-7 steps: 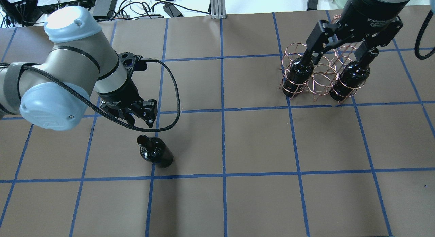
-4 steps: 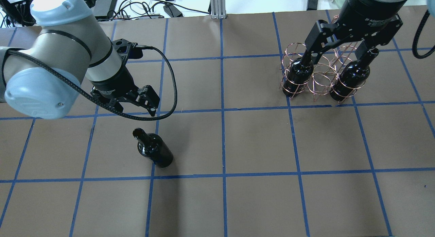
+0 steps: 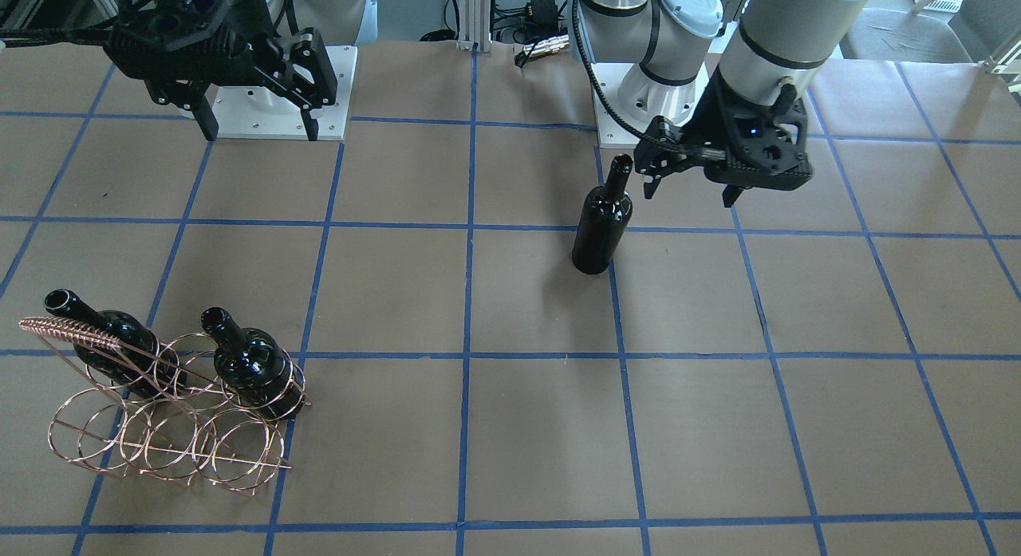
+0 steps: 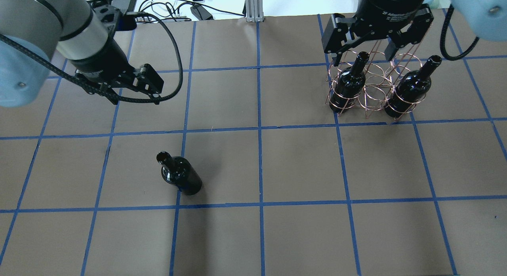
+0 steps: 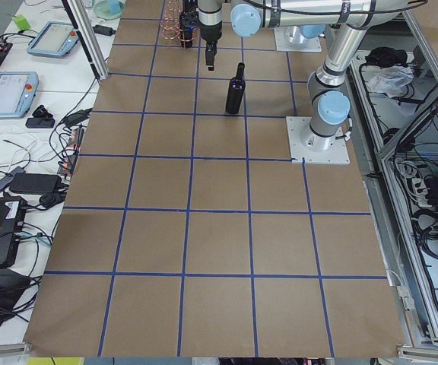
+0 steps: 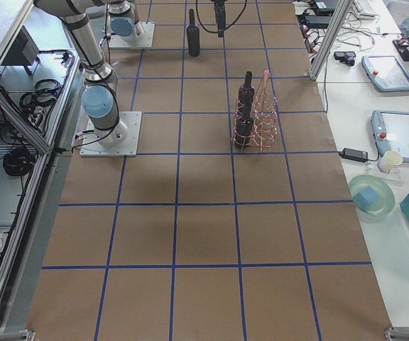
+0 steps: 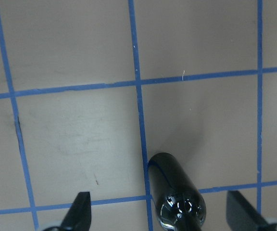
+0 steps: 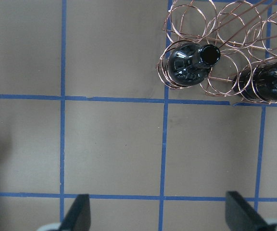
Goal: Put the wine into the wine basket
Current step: 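Reach the right gripper over to the standing bottle's neck while the left arm withdraws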
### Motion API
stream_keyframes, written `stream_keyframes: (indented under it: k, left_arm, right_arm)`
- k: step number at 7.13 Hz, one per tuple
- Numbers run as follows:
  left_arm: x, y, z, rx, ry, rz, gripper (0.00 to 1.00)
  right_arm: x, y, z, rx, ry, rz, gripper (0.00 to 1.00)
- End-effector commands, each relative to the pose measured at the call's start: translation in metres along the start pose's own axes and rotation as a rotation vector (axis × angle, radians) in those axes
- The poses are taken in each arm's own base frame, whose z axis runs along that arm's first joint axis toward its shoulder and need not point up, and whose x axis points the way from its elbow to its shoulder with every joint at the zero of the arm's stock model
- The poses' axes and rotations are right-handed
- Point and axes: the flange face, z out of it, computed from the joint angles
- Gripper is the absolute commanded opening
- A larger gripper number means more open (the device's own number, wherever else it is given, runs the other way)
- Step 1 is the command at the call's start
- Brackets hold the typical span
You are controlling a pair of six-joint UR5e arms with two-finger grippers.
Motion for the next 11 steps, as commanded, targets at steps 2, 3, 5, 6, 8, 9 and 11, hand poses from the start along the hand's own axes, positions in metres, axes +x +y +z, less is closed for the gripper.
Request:
stream_keyframes:
  k: [2, 3, 5, 6, 8, 9, 11]
  left_arm:
    - [-0.042, -0.004, -0.037, 0.059, -0.031, -0.079, 1.0]
    - [-0.043, -0.005, -0.039, 0.063, -0.041, -0.076, 1.0]
    - [-0.045, -0.001, -0.042, 0.06, -0.066, -0.08, 1.0]
    - [-0.055, -0.008, -0.027, 0.039, -0.059, -0.094, 1.0]
    - [-0.056, 0.006, -0.025, -0.025, -0.067, -0.096, 1.0]
    - [-0.051, 0.009, -0.024, -0.036, -0.036, -0.107, 1.0]
    - [-0.058, 0.004, -0.03, -0.02, -0.044, -0.105, 1.0]
  right_arm:
    - [-0.058, 0.022, -0.004, 0.004, -0.013, 0.094, 1.0]
    - [-0.075, 0.028, -0.003, -0.001, -0.016, 0.122, 1.0]
    - [-0.125, 0.038, 0.001, -0.01, -0.018, 0.155, 1.0]
    - [-0.152, 0.046, 0.005, -0.015, -0.017, 0.165, 1.0]
    - [-0.181, 0.054, 0.015, -0.008, -0.018, 0.15, 1.0]
    - [-0.203, 0.054, 0.027, -0.001, -0.026, 0.162, 1.0]
    - [-0.257, 0.058, 0.063, 0.007, -0.038, 0.168, 1.0]
